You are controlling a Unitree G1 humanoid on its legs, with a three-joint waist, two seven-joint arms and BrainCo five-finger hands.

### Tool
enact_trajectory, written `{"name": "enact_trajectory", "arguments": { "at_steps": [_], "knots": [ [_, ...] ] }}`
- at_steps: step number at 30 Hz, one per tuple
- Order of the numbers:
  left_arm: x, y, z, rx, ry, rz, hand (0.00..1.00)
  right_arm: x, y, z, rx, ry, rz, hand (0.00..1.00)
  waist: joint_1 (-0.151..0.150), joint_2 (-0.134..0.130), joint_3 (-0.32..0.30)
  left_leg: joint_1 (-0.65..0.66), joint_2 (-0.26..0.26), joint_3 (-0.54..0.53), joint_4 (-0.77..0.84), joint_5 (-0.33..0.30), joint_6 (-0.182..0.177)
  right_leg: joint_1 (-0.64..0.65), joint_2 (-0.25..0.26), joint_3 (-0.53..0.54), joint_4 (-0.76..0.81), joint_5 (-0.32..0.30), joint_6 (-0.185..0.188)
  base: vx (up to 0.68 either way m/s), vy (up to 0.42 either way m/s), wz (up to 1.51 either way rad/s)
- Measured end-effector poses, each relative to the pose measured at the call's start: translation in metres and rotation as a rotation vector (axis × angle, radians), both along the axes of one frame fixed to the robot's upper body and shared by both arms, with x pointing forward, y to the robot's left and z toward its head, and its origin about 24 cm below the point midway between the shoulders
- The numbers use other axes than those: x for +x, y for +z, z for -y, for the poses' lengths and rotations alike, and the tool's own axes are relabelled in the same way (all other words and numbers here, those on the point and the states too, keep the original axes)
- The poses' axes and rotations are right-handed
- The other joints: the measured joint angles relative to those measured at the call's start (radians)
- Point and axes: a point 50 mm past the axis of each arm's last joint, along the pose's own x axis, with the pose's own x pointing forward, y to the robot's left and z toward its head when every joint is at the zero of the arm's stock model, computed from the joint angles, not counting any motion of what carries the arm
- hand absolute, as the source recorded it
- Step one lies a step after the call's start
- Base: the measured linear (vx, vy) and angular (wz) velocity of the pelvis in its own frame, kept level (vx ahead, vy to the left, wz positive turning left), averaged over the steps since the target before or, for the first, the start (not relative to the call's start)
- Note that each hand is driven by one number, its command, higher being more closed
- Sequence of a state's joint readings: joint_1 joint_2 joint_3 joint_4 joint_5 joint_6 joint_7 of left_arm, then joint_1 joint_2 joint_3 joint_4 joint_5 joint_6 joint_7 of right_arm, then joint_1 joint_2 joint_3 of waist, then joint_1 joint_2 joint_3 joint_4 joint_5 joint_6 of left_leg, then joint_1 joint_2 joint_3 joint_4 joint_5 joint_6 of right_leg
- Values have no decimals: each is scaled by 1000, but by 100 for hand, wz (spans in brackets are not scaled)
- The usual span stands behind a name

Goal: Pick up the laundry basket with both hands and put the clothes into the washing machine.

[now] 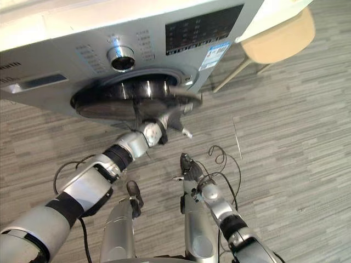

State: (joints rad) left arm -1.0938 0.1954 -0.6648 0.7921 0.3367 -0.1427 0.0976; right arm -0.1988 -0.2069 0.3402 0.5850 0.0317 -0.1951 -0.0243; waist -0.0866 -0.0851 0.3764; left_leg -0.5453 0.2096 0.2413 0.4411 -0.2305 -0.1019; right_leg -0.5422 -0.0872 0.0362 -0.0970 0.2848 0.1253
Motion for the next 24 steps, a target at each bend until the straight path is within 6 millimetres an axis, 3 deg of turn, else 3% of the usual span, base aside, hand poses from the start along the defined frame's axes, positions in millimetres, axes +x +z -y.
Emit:
{"name": "enact_trajectory", "arguments": {
  "at_steps": [1,3,4,6,10,13,15,16,17,19,20,22,23,24],
  "knots": [
    [-8,33,12,-115,-73,70,0,-14,-10,12,-3,-43,-30,0,9,5,3,-18,0,-12,8,0,0,-9,-1,-5,0,0,0,-53,22,16],
    [-18,46,30,-195,-143,96,0,-27,-19,21,-19,-74,-67,0,15,8,5,-18,-1,-17,12,0,0,-5,-1,-1,0,0,0,-22,29,11],
    [-21,66,41,-266,-161,132,0,-31,-21,25,-30,-75,-74,0,19,8,5,-19,-2,-15,12,0,0,-7,-2,7,0,5,7,0,0,0],
    [-18,84,44,-275,-172,135,0,-27,-12,19,-13,-58,-34,0,17,10,6,-16,4,1,10,2,4,-16,-1,40,0,34,47,-38,20,-24],
    [-15,102,42,-494,-185,33,0,-20,10,6,32,-6,66,0,15,10,6,-26,19,33,2,-3,20,-49,7,90,-2,59,75,-66,-23,-23],
    [-13,105,38,-546,-183,14,0,-21,10,4,37,11,66,0,17,9,6,-36,31,33,10,5,6,-50,15,101,-2,19,107,-49,-89,-3],
    [-13,103,27,-662,-171,-7,0,-22,10,3,44,10,67,0,14,9,6,-44,51,36,23,12,-9,-54,34,101,-1,2,50,-69,-134,-8],
    [-13,99,23,-704,-164,-13,0,-24,9,3,48,7,62,0,15,10,5,-43,57,36,25,13,-11,-53,39,99,-1,2,49,-57,-121,-9],
    [-16,87,13,-788,-154,-25,0,-29,6,2,56,2,50,0,16,12,4,-44,66,32,21,17,-17,-44,47,88,-1,2,33,-31,-118,5],
    [-26,41,-1,-887,-118,-100,0,-39,-4,0,70,-11,7,0,24,20,0,-22,77,3,6,30,-36,-6,60,45,-1,1,-22,4,-107,32],
    [-29,23,-5,-904,-95,-136,0,-42,-7,-1,77,-16,-6,0,32,22,-1,-12,80,-8,-3,36,-41,10,64,28,-1,1,-30,63,-114,57],
    [-51,-57,-15,-923,7,-337,0,-48,-21,-4,66,-32,-68,0,84,37,-10,56,78,-59,-53,80,-51,77,68,-54,42,-52,-74,107,-131,90],
    [-58,-76,-17,-920,36,-391,0,-49,-24,-4,56,-32,-82,0,100,44,-14,73,70,-66,-70,96,-50,92,64,-79,66,-77,-80,99,-91,138],
    [-75,-112,-22,-906,88,-495,0,-50,-32,-3,31,-34,-114,0,115,63,-25,89,60,-77,-86,139,-45,120,46,-140,126,-135,-86,87,-59,179]
  ]
}}
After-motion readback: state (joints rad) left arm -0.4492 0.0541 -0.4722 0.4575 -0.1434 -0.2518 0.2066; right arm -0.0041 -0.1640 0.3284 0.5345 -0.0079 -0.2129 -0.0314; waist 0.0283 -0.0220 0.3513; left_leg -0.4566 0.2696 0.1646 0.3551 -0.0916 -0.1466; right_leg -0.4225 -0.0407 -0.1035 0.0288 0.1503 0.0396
